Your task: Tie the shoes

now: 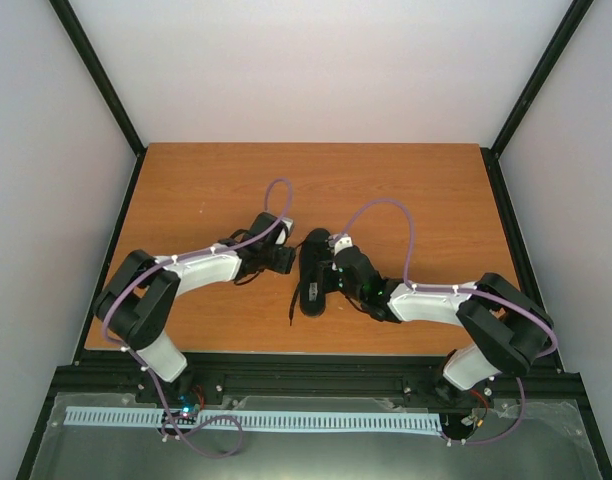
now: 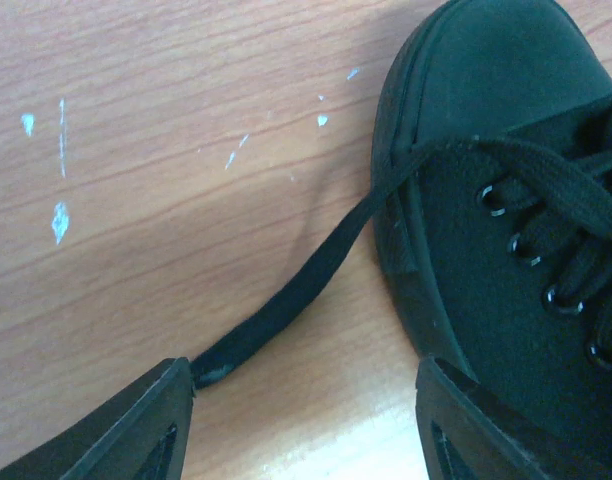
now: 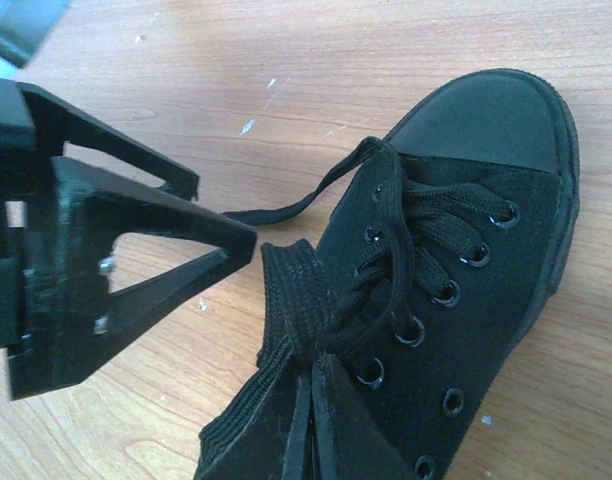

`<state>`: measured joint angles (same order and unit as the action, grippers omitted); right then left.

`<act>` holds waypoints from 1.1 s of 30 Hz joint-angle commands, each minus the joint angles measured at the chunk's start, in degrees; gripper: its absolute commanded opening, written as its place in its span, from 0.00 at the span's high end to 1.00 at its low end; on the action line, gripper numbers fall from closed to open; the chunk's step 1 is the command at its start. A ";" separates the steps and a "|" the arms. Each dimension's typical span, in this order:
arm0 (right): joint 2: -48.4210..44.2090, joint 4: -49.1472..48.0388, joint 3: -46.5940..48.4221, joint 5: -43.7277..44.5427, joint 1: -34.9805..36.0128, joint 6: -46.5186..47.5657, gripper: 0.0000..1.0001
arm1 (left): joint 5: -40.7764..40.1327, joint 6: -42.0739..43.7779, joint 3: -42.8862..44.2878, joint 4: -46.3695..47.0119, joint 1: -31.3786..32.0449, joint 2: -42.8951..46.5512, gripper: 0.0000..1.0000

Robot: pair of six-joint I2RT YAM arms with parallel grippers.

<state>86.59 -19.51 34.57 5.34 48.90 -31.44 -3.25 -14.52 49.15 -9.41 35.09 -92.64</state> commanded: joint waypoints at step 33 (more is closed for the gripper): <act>-1.53 1.21 3.20 -0.66 0.31 0.15 0.97 | -0.68 -1.47 5.71 -4.99 0.15 1.22 0.99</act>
<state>85.65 -18.79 35.20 4.08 48.90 -31.53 -5.52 -11.35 57.08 -11.25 35.09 -98.41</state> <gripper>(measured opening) 0.028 0.027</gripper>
